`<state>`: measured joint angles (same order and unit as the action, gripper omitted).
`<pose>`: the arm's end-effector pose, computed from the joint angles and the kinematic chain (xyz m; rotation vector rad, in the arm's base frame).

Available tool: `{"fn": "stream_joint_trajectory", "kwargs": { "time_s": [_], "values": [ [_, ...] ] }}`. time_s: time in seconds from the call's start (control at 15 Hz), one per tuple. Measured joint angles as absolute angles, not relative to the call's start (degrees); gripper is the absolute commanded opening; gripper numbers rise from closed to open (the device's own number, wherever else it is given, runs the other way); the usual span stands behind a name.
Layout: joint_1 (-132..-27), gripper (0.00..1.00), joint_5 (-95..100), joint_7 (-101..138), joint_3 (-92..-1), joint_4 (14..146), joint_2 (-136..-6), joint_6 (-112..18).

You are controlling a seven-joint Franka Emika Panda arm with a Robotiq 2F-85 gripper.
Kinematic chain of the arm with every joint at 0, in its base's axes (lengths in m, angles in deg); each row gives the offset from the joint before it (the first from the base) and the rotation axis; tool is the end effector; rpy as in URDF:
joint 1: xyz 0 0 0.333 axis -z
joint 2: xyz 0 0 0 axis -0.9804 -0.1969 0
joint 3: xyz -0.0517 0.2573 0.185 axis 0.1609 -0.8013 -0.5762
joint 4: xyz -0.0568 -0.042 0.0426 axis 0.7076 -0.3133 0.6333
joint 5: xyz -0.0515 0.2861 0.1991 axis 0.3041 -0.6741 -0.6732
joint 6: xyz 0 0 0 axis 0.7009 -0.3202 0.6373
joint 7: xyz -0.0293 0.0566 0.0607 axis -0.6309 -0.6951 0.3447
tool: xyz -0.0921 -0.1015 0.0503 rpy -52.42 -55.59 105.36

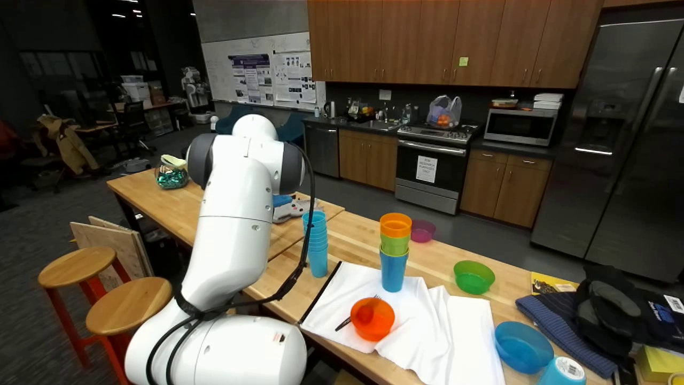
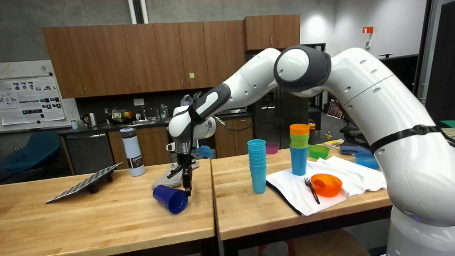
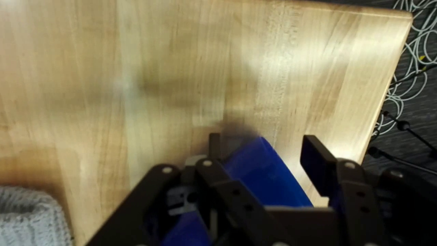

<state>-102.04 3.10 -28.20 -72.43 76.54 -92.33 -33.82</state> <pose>0.4956 0.4405 0.2711 -2.1765 -2.0180 0.0711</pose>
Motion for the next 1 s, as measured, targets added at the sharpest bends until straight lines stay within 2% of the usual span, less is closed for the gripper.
{"fn": "stream_joint_trajectory", "kwargs": {
  "time_s": [0.13, 0.4, 0.93, 1.0],
  "values": [
    [-102.04, 1.00, 3.02, -24.56, -72.36, 77.29, -92.32, -33.83],
    [-102.88, 1.00, 4.00, -16.08, -72.13, 78.92, -92.33, -36.77],
    [-112.04, 1.00, 13.71, 10.44, -64.29, 80.35, -95.03, -60.10],
    [-113.12, 0.94, 14.76, 13.27, -62.58, 80.36, -95.18, -62.16]
  ]
}}
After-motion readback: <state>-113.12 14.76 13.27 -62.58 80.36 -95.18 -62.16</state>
